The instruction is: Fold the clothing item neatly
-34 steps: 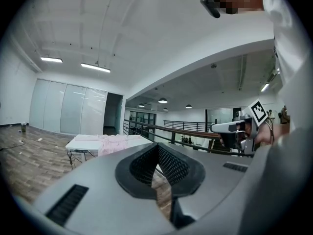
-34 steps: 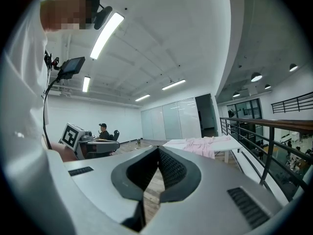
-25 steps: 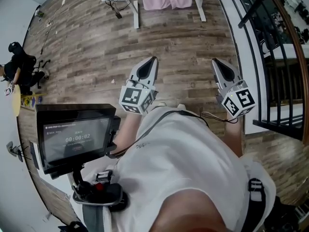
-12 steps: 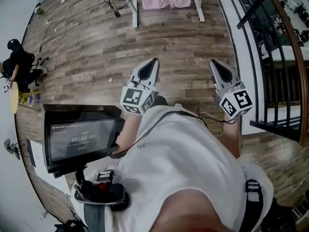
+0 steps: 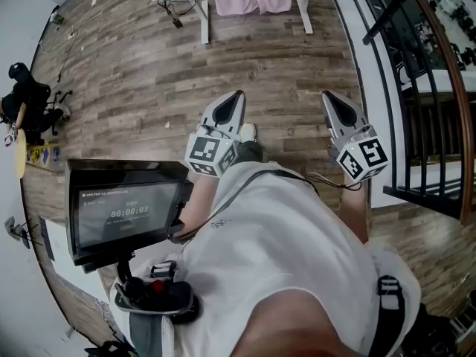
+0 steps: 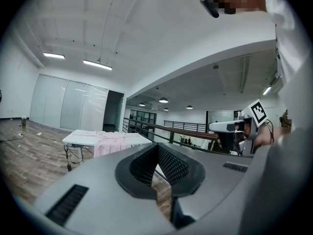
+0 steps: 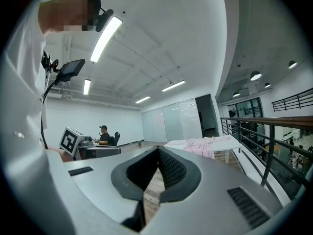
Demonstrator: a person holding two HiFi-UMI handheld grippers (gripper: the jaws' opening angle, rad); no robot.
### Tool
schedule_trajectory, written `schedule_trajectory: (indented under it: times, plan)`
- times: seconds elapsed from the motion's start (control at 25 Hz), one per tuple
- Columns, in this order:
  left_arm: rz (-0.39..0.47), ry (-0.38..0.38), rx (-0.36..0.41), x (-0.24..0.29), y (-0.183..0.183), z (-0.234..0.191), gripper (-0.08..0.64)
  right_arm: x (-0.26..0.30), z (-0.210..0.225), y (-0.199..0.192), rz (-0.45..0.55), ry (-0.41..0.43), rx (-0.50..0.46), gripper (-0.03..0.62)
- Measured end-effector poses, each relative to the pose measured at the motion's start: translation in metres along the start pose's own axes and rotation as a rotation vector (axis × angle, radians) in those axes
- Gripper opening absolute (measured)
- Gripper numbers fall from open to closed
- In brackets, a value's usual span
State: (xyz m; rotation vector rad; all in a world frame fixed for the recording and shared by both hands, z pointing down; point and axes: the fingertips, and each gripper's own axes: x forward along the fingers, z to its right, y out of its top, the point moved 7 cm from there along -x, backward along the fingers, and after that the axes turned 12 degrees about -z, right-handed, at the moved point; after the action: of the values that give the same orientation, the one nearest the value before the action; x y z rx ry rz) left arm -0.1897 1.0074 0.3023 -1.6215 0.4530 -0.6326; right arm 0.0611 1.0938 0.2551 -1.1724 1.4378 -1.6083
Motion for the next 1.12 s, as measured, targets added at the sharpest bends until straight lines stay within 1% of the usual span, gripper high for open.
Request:
schedule_trajectory:
  times: [0.12,0.36,0.68,0.92,1.04,1.12]
  plan:
    - [-0.007,-0.01,-0.011,0.029,0.009,-0.022,0.003,0.029,0.02,0.011,-0.006,-0.007,0.006,0.002]
    - [-0.009,-0.018,-0.003,0.027,0.007,-0.021,0.003,0.026,0.015,0.01,0.0,-0.014,-0.001,0.003]
    - [-0.012,-0.043,0.019,0.035,0.009,-0.02,0.003,0.023,0.019,0.006,-0.017,-0.054,-0.023,0.003]
    - [-0.011,-0.034,0.028,0.038,0.013,-0.021,0.003,0.023,0.017,0.008,-0.003,-0.076,-0.046,0.002]
    - [-0.01,-0.036,0.019,0.041,0.016,-0.025,0.003,0.024,0.019,0.01,0.013,-0.075,-0.042,0.003]
    - [-0.008,-0.04,0.003,0.05,0.021,-0.037,0.003,0.035,0.026,0.016,0.018,-0.077,-0.04,0.002]
